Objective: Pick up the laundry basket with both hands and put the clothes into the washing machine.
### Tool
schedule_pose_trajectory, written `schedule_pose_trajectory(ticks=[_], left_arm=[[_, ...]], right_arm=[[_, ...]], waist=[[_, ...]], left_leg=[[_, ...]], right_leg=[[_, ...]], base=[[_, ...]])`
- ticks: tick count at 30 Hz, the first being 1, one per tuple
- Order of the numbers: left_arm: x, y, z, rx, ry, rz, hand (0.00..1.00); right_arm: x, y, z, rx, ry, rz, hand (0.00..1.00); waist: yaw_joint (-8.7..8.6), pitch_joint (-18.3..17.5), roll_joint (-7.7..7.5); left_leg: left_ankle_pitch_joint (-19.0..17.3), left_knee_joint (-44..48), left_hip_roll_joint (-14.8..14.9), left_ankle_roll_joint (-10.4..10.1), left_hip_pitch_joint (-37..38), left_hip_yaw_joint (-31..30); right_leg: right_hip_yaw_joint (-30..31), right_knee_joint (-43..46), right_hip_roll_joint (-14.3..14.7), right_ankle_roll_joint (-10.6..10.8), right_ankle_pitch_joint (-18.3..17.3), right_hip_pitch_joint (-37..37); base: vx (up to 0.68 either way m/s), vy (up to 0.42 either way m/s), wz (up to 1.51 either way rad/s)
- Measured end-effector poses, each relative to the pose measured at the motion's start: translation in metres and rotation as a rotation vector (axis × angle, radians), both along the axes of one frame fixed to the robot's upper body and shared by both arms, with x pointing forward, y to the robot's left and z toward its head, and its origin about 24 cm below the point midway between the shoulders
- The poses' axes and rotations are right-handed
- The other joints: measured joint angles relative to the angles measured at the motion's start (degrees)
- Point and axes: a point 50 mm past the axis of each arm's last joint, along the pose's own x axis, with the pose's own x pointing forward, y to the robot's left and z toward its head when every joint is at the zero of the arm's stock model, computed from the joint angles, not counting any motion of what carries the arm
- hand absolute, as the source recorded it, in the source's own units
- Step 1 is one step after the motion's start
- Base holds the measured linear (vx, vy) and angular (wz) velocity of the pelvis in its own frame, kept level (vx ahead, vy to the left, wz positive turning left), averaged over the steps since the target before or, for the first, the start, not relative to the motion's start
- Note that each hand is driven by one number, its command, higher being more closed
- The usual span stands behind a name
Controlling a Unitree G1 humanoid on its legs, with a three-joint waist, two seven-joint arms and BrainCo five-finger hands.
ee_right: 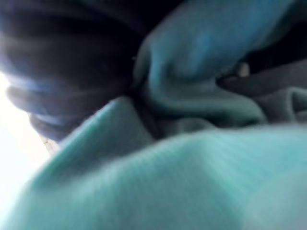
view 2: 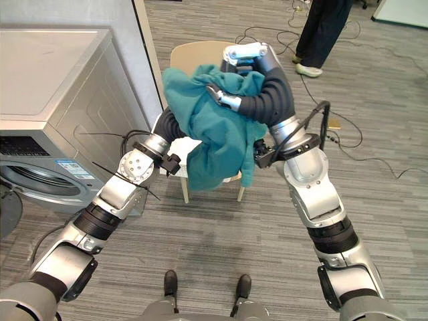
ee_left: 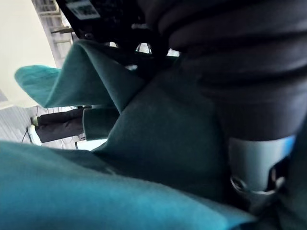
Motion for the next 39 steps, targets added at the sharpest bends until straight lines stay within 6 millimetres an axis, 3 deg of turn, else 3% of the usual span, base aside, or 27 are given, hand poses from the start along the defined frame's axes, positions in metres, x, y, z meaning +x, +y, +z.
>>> schedule_pose_trajectory(ticks=[3, 10, 11, 18, 26, 27, 39], left_arm=[[0.006, -0.005, 0.000, -0.039, 0.066, -0.033, 0.00], [0.009, -0.008, 0.005, -0.081, 0.085, -0.037, 0.00], [0.009, -0.009, 0.005, -0.087, 0.085, -0.032, 1.00], [0.010, -0.013, 0.013, -0.190, 0.068, 0.033, 1.00], [0.015, -0.001, 0.024, -0.333, 0.045, 0.164, 1.00], [0.015, 0.000, 0.024, -0.335, 0.042, 0.172, 1.00], [0.017, 0.038, 0.015, -0.493, 0.052, 0.411, 1.00]], right_arm=[[-0.002, 0.018, -0.005, 0.009, 0.023, 0.072, 1.00], [-0.005, 0.039, -0.007, 0.017, 0.039, 0.146, 1.00], [-0.004, 0.040, -0.008, 0.015, 0.042, 0.148, 1.00], [-0.001, 0.050, -0.016, 0.025, 0.067, 0.137, 1.00], [0.001, 0.055, -0.029, 0.025, 0.102, 0.104, 1.00], [0.001, 0.054, -0.031, 0.031, 0.111, 0.100, 0.00], [0.004, 0.049, -0.057, 0.128, 0.237, 0.049, 0.00]], waist=[[-0.04, 0.0, 0.85], [-0.29, 0.1, 1.21], [-0.30, 0.1, 1.21], [-0.36, 0.4, 1.66], [-1.05, 0.4, 1.68], [-1.12, 0.4, 1.68], [-1.77, 0.4, 1.66]], left_leg=[[0.0, 0.0, -0.1, 0.0, -0.5, 0.1], [0.0, 0.0, -0.5, 0.0, -0.5, -0.2], [0.0, 0.0, -0.6, 0.0, -0.4, -0.3], [0.0, 0.0, -0.6, 0.0, -0.2, -0.6], [-0.1, -0.1, -0.6, 0.0, -0.2, 0.0], [-0.1, -0.1, -0.6, 0.0, -0.2, 0.0], [-0.2, -0.1, -0.6, 0.1, 0.1, 0.8]], right_leg=[[0.1, -1.5, 0.1, 0.3, 1.1, 0.0], [0.7, -2.6, -0.1, -0.1, 2.1, 0.2], [0.7, -2.6, -0.1, -0.1, 2.1, 0.2], [0.6, -2.8, -0.1, -0.1, 2.1, 0.6], [1.1, -4.0, 0.0, 0.0, 2.5, 0.7], [1.2, -4.0, 0.0, 0.0, 2.5, 0.7], [1.9, -4.0, 0.0, 0.0, 2.9, 0.6]], base=[[0.01, 0.008, -0.03], [0.04, 0.011, -0.04], [0.03, 0.018, 0.01], [0.00, 0.000, 0.00], [0.00, 0.006, -0.03], [0.00, 0.000, 0.00], [0.02, 0.009, -0.02]])
